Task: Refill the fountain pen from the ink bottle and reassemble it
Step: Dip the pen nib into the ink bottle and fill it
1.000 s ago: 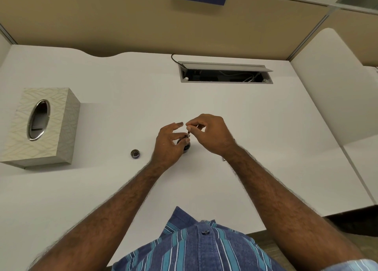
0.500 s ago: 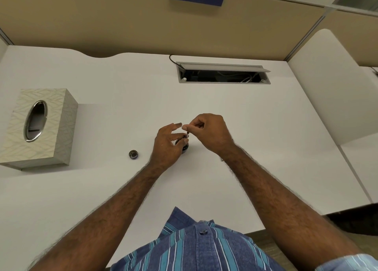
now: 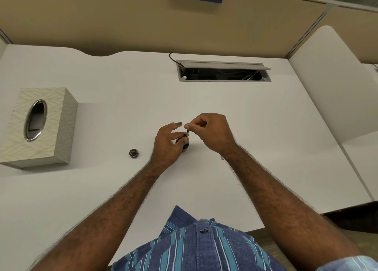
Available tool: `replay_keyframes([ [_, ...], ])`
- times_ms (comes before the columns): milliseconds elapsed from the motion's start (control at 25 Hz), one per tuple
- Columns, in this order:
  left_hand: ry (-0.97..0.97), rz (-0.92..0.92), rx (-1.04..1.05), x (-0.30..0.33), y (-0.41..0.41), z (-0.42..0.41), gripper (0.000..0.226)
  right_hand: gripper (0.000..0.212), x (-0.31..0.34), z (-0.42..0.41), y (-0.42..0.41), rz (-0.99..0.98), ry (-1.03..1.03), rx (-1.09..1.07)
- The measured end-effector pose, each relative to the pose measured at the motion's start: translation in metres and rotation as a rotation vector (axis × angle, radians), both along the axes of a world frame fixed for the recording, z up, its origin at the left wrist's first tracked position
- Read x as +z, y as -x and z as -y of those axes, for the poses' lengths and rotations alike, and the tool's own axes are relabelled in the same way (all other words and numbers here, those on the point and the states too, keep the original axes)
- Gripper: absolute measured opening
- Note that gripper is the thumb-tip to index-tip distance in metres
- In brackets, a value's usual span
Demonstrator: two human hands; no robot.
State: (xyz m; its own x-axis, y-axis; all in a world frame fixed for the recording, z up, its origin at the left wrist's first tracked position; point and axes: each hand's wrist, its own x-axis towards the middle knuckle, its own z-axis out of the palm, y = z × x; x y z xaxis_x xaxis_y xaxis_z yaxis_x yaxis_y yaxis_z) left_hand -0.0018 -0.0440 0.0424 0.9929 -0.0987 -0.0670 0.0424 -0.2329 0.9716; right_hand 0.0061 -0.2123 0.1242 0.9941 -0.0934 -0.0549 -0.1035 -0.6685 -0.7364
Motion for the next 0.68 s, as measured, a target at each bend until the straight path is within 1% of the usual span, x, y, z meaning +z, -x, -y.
replay_keyframes([
  [120,-0.003,-0.006,0.009,0.0001,-0.0010,-0.0002,0.053,0.014,0.0011,0.0002,0.0028,-0.009,-0.015,0.059],
  [240,-0.010,-0.018,0.007,-0.0002,-0.0033,-0.0019,0.054,0.015,0.0015,0.0015,0.0044,-0.022,-0.008,0.120],
  [360,-0.026,0.005,0.008,-0.0002,-0.0010,-0.0013,0.052,0.006,0.0017,-0.0012,0.0037,-0.001,0.013,0.071],
  [480,-0.059,0.006,-0.011,-0.0029,-0.0016,-0.0009,0.049,0.016,0.0016,-0.0012,0.0032,0.003,0.013,0.011],
  [680,-0.062,0.034,0.005,-0.0039,-0.0028,-0.0010,0.048,0.015,0.0001,0.0025,0.0053,-0.001,-0.028,0.117],
])
